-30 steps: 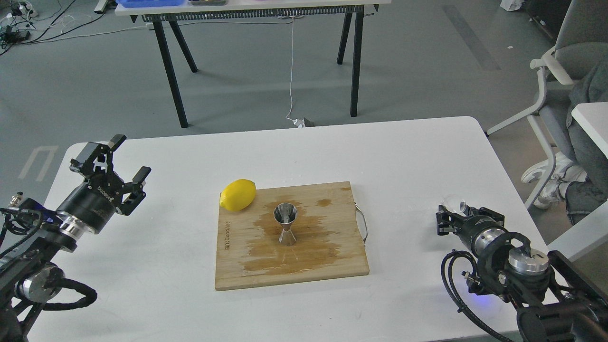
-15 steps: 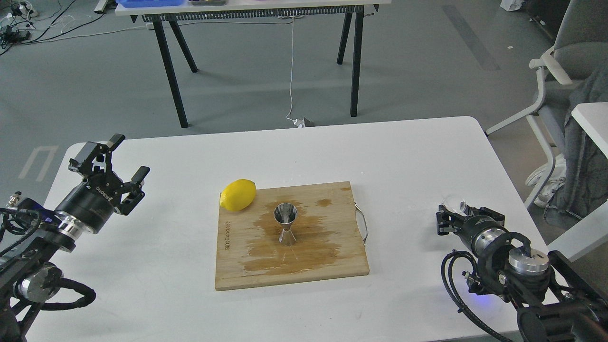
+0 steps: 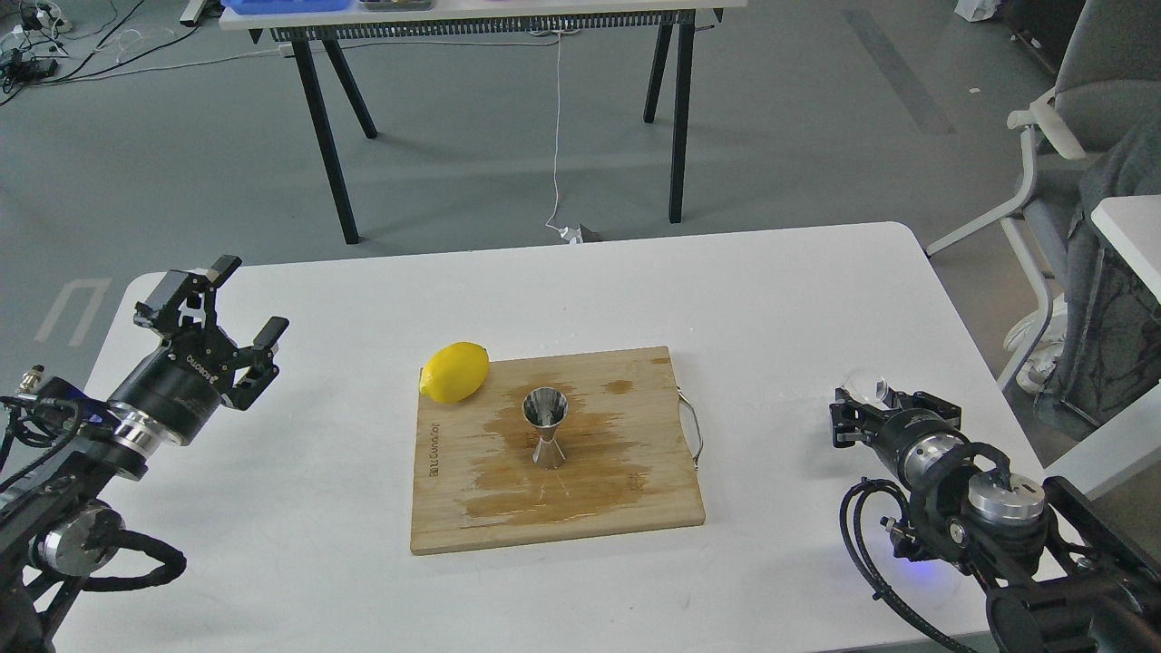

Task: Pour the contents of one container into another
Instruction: 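Lower the glass onto the table with the right gripper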

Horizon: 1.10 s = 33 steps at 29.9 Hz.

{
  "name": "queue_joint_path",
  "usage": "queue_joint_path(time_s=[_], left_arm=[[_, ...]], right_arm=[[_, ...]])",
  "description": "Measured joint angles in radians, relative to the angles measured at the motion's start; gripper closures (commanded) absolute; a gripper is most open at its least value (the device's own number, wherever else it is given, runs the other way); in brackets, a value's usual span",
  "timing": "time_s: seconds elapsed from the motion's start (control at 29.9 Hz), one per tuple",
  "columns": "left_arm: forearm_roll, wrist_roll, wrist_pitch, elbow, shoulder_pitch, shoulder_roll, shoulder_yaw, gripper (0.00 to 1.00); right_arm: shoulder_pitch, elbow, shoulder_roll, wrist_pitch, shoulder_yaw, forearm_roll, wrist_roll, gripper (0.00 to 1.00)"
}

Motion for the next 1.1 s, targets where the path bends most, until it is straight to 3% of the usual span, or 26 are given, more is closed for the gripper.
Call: queue_joint_path(time_s=[0.23,0.4,0.57,1.1], left_arm=[[0.000,0.000,0.000,0.000,0.002,0.000,0.000,0.01],[0.000,0.000,0.000,0.000,0.002,0.000,0.000,0.01],[0.000,0.000,0.000,0.000,-0.001,0.001,0.000,0.01],[0.000,0.000,0.001,0.000,-0.001,0.000,0.000,0.01]], right_arm=[[-0.002,-0.002,-0.001,-0.002,0.002,0.000,0.001,0.24],[-0.002,-0.003,-0.001,-0.002,0.004,0.000,0.001,0.23],[-0.003,-0.003,0.000,-0.001,0.003,0.000,0.001,0.06],[0.001,0.048,-0.014,0.003,0.054,0.001,-0.002,0.01]])
